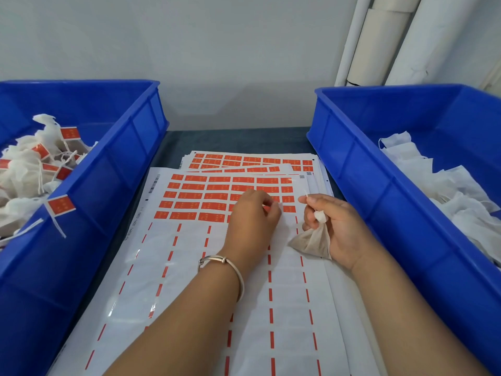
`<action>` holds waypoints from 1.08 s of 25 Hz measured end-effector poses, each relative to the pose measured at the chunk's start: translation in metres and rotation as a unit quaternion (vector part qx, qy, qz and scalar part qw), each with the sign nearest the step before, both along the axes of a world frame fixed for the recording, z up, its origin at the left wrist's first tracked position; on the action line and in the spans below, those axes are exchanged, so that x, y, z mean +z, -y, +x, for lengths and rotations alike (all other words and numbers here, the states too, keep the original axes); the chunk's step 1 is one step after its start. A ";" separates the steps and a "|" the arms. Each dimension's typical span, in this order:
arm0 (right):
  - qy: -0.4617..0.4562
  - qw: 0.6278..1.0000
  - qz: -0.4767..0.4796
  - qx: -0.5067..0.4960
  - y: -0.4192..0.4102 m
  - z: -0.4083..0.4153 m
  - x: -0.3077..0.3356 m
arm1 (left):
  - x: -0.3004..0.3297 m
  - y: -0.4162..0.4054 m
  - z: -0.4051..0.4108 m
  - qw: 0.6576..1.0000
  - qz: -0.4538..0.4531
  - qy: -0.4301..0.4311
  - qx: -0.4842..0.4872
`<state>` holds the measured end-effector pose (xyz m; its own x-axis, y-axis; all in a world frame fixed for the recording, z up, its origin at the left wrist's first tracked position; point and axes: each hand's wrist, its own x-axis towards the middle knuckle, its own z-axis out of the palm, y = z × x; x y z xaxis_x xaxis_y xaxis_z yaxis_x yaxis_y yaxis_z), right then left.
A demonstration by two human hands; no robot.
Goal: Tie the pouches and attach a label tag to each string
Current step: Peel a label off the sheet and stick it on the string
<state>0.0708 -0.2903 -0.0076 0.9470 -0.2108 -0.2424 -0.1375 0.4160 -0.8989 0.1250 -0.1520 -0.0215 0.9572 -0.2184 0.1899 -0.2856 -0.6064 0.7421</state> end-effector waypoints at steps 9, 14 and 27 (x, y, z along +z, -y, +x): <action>0.049 0.976 -0.210 -0.046 -0.016 -0.015 0.024 | 0.017 -0.007 0.003 0.941 -0.284 -0.140 0.123; 0.119 0.960 -0.242 -0.075 -0.024 -0.021 0.028 | 0.025 -0.006 -0.002 0.904 -0.358 -0.221 0.070; 0.164 0.922 -0.313 -0.158 -0.018 -0.015 0.021 | 0.040 0.004 -0.014 0.906 -0.356 -0.215 -0.071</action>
<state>0.0559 -0.2726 0.0130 0.8150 -0.4897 0.3097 0.2241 -0.2266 -0.9479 0.1112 -0.1563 0.0189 0.9477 -0.3146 -0.0529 0.0857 0.0914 0.9921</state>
